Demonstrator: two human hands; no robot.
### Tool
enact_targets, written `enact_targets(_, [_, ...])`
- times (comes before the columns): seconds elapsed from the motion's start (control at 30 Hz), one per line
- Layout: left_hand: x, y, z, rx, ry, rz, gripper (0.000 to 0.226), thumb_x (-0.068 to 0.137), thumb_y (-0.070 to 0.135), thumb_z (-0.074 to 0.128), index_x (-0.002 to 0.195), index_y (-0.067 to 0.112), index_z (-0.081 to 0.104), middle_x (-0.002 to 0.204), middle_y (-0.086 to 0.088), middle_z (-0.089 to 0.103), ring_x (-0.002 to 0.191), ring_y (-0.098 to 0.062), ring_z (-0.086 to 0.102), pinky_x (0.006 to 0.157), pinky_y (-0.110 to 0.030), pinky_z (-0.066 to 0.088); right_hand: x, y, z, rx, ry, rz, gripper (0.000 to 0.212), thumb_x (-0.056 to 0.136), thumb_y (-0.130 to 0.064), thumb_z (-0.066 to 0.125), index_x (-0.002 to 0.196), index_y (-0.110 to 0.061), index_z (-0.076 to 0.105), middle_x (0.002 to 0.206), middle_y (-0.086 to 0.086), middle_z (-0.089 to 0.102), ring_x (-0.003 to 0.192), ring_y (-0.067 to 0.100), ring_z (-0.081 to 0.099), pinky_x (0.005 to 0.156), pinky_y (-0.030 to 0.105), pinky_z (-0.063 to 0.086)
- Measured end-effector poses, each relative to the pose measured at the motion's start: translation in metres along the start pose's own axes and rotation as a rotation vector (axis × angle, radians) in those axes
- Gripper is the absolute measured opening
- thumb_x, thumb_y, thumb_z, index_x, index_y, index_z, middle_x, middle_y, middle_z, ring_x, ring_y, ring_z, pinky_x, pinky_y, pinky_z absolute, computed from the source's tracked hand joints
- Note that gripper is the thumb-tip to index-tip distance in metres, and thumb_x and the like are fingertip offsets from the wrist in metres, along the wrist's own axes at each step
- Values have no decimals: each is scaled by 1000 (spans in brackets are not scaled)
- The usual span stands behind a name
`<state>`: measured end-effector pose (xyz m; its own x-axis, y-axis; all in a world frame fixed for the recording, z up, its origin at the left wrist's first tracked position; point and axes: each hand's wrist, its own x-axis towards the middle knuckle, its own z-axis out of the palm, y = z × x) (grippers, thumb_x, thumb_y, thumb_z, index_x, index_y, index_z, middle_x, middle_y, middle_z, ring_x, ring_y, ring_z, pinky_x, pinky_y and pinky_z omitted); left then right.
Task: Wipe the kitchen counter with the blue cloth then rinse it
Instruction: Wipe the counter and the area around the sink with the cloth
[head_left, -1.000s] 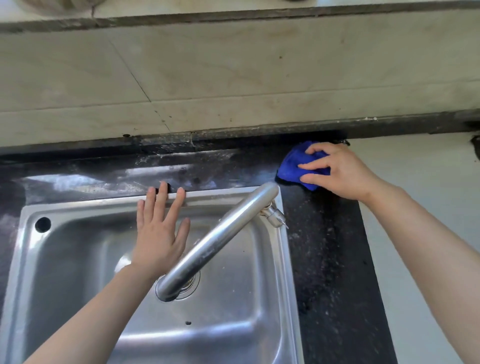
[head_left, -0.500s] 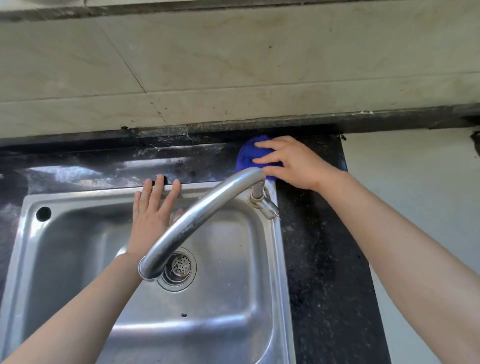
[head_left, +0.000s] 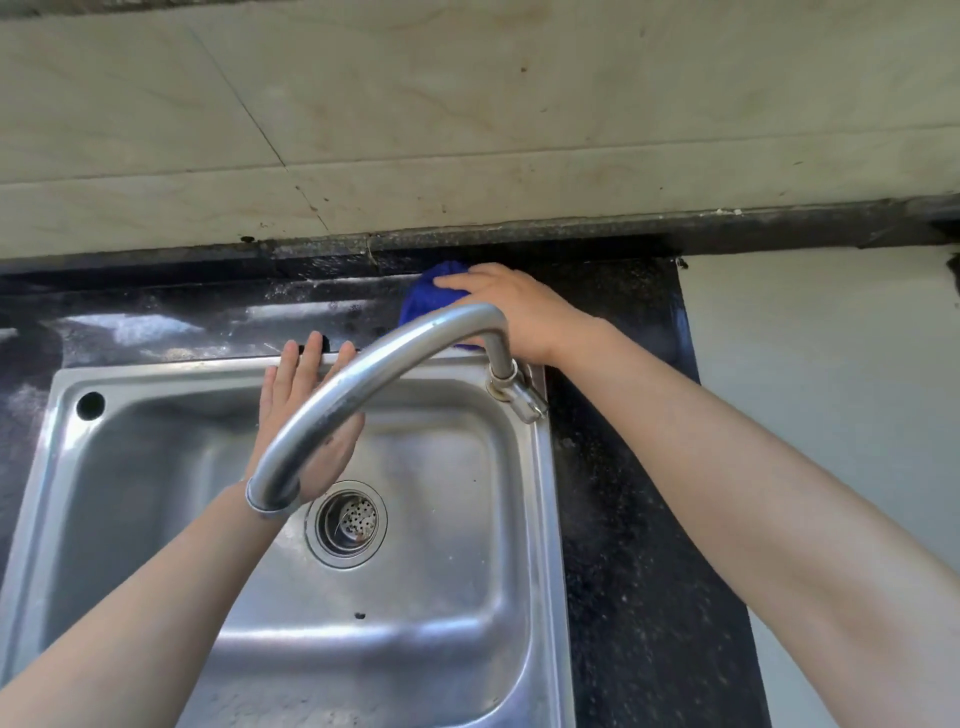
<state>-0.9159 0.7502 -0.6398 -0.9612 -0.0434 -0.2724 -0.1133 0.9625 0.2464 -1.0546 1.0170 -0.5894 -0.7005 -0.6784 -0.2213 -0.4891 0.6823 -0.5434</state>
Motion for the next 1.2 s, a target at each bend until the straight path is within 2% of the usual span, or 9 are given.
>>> enact_targets(0.2, [-4, 3, 0, 62, 113, 81, 78, 90, 60, 29, 156, 19, 32, 158, -15, 31, 147, -39, 24, 119, -54, 18, -123, 73, 13, -64, 421, 487, 46, 94, -58, 52, 132, -34, 65, 154, -2, 47, 139, 31, 41, 114, 41, 32])
enact_targets(0.3, [-4, 5, -4, 77, 117, 96, 79, 89, 60, 28, 158, 20, 28, 163, -16, 21, 150, -38, 13, 121, -49, 6, -169, 53, 43, -67, 527, 620, 51, 97, -56, 41, 133, -28, 65, 155, 4, 46, 140, 35, 38, 113, 46, 32])
enact_targets(0.43, [-4, 9, -4, 49, 61, 79, 80, 87, 64, 27, 160, 32, 15, 168, -5, 2, 154, -27, -7, 120, -37, -12, -201, -6, 103, -73, 599, 614, 36, 98, -43, 53, 121, -19, 68, 149, 10, 51, 136, 39, 41, 108, 50, 38])
enact_targets(0.6, [5, -9, 8, -76, -90, 87, 97, 79, 82, 34, 158, 41, -4, 165, 13, -18, 154, -22, -12, 124, -55, 0, -215, -58, 147, -149, 628, 647, 26, 96, -33, 60, 111, -12, 68, 137, 11, 59, 119, 36, 47, 92, 51, 50])
enact_targets(0.77, [-9, 0, -20, 147, -35, 255, 85, 95, 67, 34, 151, 37, -22, 167, -8, -14, 153, -30, -16, 121, -51, -14, -187, -106, 139, -127, 772, 704, 35, 97, -41, 51, 108, -13, 69, 126, 7, 64, 109, 35, 53, 91, 49, 50])
enact_targets(0.87, [-17, -39, -27, 257, 17, 348, 82, 93, 72, 17, 159, 29, -6, 168, -6, -7, 154, -29, -10, 120, -53, -16, -147, -147, 141, -161, 782, 571, 32, 96, -38, 56, 109, -12, 70, 126, 8, 63, 111, 35, 55, 96, 43, 45])
enact_targets(0.97, [-21, -90, -38, 323, 80, 384, 82, 95, 73, 14, 160, 26, 1, 168, -7, -2, 154, -31, -7, 120, -54, -15, -98, -171, 133, -120, 764, 541, 40, 97, -42, 50, 110, -10, 70, 122, 11, 63, 110, 35, 53, 102, 42, 40])
enact_targets(1.1, [-9, -150, -59, 452, 36, 373, 85, 92, 74, 7, 159, 25, -10, 167, -8, -14, 152, -31, -18, 120, -56, -15, -44, -188, 117, -7, 721, 602, 46, 97, -48, 45, 116, -13, 67, 129, 11, 60, 119, 38, 53, 103, 48, 43])
enact_targets(1.2, [0, -185, -64, 467, 38, 402, 91, 89, 79, 7, 160, 23, -9, 167, -7, -14, 151, -27, -21, 120, -56, -15, -18, -198, 116, 39, 748, 607, 31, 99, -38, 56, 118, -14, 66, 133, 7, 57, 121, 33, 50, 104, 37, 37])
